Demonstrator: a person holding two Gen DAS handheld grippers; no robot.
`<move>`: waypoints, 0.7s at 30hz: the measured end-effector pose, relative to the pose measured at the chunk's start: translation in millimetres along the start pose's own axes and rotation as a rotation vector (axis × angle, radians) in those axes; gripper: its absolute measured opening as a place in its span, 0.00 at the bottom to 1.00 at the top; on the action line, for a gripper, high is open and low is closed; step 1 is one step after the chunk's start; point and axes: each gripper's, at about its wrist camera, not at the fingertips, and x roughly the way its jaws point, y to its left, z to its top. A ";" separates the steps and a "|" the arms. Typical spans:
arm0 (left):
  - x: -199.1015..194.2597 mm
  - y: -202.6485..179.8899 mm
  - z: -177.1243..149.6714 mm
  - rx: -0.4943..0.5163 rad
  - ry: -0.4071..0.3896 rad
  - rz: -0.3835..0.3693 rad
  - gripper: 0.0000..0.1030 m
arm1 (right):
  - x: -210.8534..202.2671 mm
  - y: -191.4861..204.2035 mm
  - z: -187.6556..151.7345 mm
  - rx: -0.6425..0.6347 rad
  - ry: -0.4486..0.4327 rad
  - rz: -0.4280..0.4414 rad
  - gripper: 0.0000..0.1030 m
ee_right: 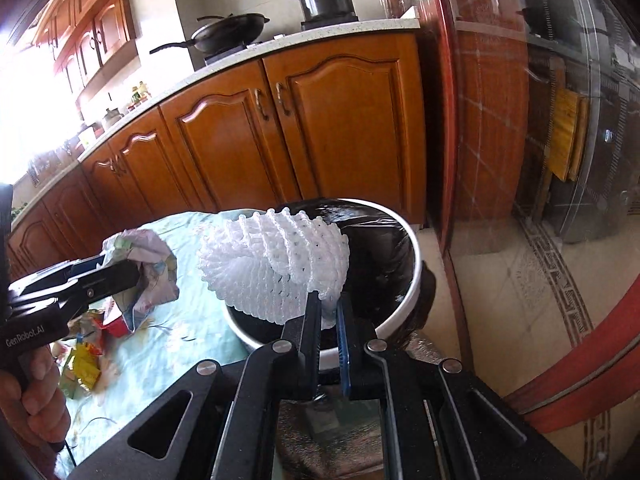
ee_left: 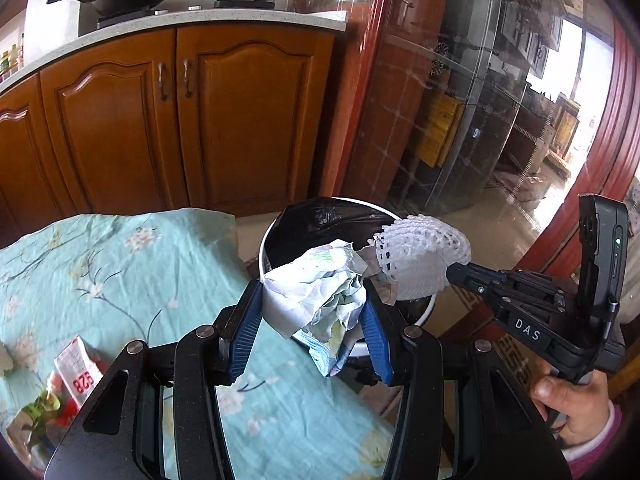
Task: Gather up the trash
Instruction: 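Carry tissue and foam net over the black-lined bin and open both tools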
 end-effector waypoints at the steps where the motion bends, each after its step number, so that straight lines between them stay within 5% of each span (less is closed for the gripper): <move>1: 7.5 -1.2 4.5 0.002 0.010 -0.001 0.46 | 4.3 -3.9 2.3 0.000 0.011 -0.004 0.07; 12: 74.9 -4.0 27.4 0.003 0.120 0.000 0.47 | 41.0 -25.9 22.3 -0.032 0.091 -0.032 0.07; 17: 85.3 -5.8 25.9 0.009 0.144 0.016 0.62 | 49.5 -29.2 25.8 -0.037 0.116 -0.021 0.11; 21: 82.8 -4.2 24.2 0.005 0.128 0.013 0.64 | 51.8 -28.8 25.9 -0.033 0.120 -0.012 0.15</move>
